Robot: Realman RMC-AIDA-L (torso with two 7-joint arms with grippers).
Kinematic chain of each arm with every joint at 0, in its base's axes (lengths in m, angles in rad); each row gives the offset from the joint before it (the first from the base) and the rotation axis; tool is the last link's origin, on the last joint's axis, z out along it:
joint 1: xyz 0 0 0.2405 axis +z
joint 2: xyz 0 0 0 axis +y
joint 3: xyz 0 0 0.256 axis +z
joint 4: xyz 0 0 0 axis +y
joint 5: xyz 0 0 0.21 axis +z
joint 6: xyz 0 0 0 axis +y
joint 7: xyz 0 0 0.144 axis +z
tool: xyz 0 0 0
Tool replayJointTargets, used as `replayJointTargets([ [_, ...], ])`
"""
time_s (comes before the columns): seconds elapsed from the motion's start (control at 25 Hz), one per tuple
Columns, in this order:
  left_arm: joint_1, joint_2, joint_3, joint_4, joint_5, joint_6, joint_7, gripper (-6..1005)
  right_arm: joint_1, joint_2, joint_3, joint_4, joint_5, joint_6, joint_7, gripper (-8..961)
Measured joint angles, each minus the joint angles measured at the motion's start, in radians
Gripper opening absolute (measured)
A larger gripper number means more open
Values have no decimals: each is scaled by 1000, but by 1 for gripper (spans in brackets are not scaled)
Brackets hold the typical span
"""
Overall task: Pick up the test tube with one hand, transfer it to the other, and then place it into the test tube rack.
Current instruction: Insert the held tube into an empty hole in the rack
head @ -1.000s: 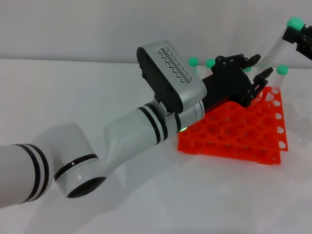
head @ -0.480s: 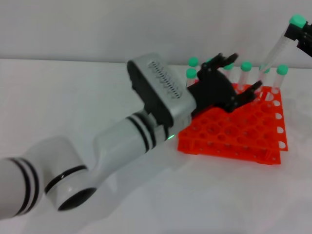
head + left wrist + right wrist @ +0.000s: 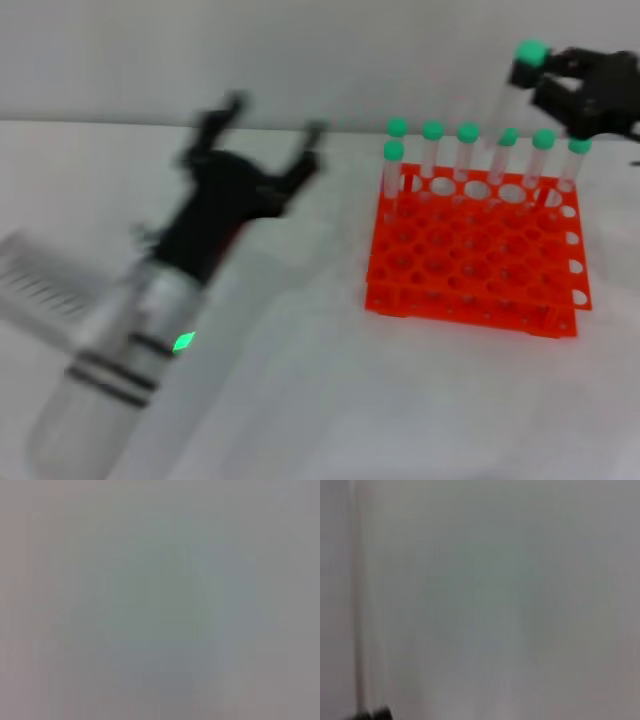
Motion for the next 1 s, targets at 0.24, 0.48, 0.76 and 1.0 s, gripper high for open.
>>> replayJointTargets([
  [0.24, 156, 2, -132, -44, -1, 70, -64, 894, 23, 38, -101, -17, -9, -83, -52, 245],
  [0.48, 170, 4, -162, -135, -25, 64, -213, 894, 42, 54, -179, 20, 9, -204, -58, 245],
  [0.76, 146, 5, -162, -144, -37, 39, -224, 894, 82, 54, -239, 85, 84, -271, -66, 245],
  [1.0, 132, 5, -162, -144, -37, 28, -225, 894, 102, 58, -262, 137, 143, -293, -81, 244],
])
